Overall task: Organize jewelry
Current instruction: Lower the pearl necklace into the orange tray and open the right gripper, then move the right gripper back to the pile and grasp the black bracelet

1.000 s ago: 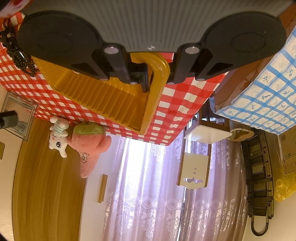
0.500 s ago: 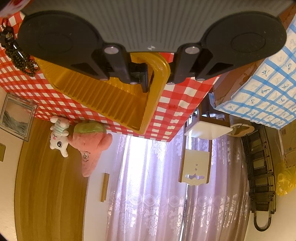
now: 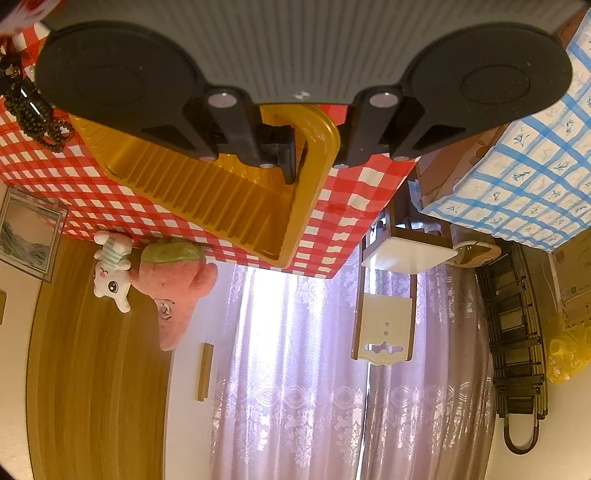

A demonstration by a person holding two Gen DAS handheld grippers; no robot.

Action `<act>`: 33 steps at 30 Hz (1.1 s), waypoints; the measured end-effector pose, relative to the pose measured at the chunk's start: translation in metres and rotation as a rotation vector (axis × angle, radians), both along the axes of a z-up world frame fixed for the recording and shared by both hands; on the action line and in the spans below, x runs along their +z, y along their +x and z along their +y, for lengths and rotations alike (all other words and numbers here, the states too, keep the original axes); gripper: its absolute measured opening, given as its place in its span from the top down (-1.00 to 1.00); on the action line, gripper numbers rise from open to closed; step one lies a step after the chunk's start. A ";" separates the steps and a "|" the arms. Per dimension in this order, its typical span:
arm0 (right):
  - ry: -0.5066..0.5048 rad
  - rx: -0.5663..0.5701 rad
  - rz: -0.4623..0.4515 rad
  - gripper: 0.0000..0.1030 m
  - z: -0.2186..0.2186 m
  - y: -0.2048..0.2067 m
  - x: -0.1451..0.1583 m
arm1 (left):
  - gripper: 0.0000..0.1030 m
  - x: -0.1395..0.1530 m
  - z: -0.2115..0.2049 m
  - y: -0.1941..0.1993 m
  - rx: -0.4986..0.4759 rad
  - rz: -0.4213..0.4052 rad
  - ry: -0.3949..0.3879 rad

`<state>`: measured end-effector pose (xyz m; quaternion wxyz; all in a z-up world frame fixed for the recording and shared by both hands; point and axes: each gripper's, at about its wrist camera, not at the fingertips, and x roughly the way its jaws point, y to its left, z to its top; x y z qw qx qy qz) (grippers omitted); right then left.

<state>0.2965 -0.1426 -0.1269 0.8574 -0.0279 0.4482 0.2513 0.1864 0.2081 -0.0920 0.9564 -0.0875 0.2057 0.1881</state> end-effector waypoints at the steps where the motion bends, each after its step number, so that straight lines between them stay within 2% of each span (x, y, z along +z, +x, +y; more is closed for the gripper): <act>1: -0.022 0.016 -0.005 0.32 0.003 0.002 -0.005 | 0.86 0.000 0.000 0.000 0.000 0.000 0.000; 7: -0.145 0.132 -0.020 0.35 0.018 0.009 -0.027 | 0.86 0.001 -0.001 -0.001 0.001 0.001 0.000; 10: -0.193 0.173 -0.011 0.58 0.024 0.015 -0.034 | 0.86 0.001 -0.001 -0.001 0.001 0.003 -0.001; 12: -0.215 0.193 -0.006 0.67 0.026 0.018 -0.037 | 0.85 0.000 -0.002 0.000 0.001 0.002 0.000; 18: -0.232 0.224 0.013 0.73 0.026 0.022 -0.040 | 0.85 0.001 -0.001 0.000 0.003 0.003 -0.004; 21: -0.223 0.216 0.011 0.81 0.025 0.023 -0.040 | 0.85 0.001 0.001 0.000 0.005 0.005 -0.006; 27: -0.192 0.192 -0.011 0.82 0.021 0.019 -0.032 | 0.85 0.001 0.001 0.003 0.004 0.006 -0.005; 33: -0.039 0.171 -0.066 0.82 0.023 0.013 0.008 | 0.85 0.001 0.001 0.004 0.004 0.006 -0.005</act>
